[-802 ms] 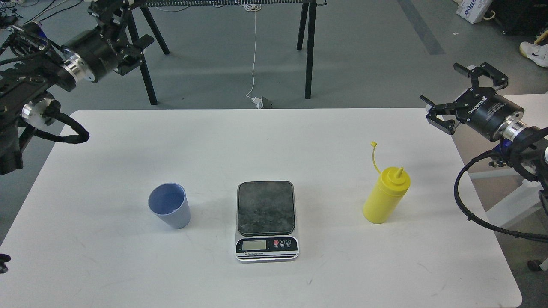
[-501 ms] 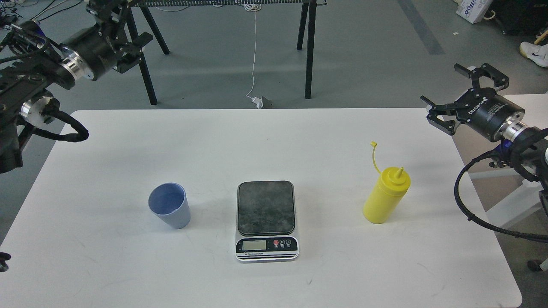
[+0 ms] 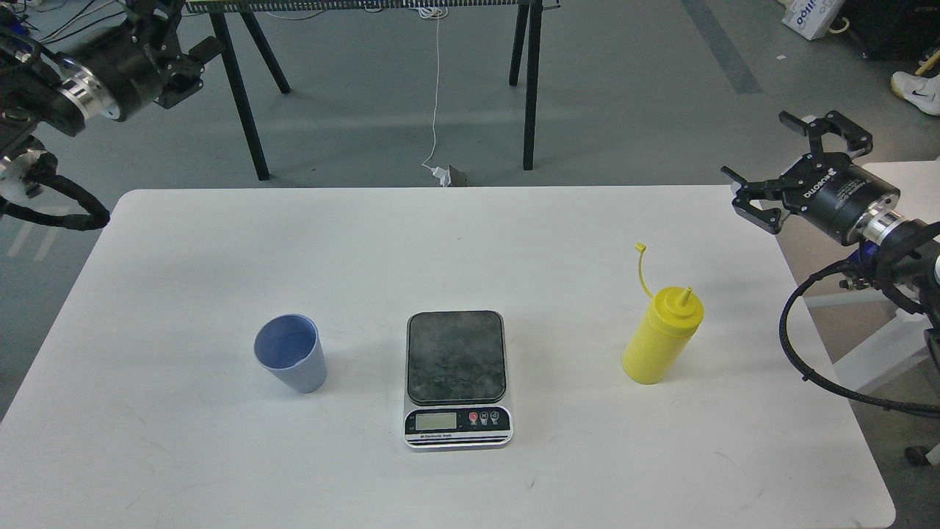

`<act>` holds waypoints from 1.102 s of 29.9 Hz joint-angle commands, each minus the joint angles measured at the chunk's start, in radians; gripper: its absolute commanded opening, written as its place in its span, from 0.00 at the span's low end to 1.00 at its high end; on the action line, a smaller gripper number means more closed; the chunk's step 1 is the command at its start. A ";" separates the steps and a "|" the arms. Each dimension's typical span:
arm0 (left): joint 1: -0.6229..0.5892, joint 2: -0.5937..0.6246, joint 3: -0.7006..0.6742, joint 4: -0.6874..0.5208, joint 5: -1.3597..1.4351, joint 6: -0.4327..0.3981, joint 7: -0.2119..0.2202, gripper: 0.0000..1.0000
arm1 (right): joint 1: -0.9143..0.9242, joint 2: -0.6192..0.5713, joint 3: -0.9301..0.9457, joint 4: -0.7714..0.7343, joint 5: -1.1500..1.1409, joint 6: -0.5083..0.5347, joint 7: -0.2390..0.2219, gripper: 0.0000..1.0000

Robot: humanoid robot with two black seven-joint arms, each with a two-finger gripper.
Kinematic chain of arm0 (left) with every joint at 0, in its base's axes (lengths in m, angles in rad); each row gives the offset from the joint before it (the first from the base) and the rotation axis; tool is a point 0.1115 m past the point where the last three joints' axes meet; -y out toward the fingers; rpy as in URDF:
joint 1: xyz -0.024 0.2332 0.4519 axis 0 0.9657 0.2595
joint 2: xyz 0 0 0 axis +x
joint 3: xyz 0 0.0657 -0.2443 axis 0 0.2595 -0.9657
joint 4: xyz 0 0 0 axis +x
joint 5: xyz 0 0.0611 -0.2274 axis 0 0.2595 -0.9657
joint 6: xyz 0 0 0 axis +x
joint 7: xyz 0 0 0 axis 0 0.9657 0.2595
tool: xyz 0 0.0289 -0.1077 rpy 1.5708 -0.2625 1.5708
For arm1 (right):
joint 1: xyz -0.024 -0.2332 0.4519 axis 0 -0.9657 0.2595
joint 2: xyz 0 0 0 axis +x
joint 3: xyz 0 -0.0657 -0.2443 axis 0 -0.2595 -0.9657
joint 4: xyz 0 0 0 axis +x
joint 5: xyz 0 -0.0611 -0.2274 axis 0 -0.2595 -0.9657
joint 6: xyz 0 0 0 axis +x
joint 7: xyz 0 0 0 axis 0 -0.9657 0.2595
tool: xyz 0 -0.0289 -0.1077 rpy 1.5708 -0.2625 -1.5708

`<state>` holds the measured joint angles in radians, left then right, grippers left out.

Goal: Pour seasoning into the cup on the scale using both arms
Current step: 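Move the left gripper down toward the blue cup, then close the left gripper around the blue cup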

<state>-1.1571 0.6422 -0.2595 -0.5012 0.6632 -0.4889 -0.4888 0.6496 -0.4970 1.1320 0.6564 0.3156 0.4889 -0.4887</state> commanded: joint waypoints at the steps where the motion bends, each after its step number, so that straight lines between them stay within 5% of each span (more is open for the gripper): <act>1: -0.018 0.052 -0.001 -0.066 0.373 0.000 0.000 1.00 | -0.011 0.000 -0.001 0.000 0.000 0.000 0.000 0.98; 7: 0.014 0.184 0.023 -0.405 0.904 0.000 0.000 1.00 | -0.022 0.003 -0.012 0.000 0.000 0.000 0.000 0.98; 14: 0.057 0.232 0.166 -0.637 1.016 0.000 0.000 1.00 | -0.042 0.003 -0.009 0.000 0.000 0.000 0.000 0.98; 33: 0.145 0.208 0.240 -0.645 1.164 0.000 0.000 1.00 | -0.054 0.002 -0.005 0.000 0.000 0.000 0.000 0.98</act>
<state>-1.0267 0.8627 -0.0193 -1.1458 1.8281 -0.4885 -0.4886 0.5942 -0.4956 1.1263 0.6565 0.3160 0.4888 -0.4887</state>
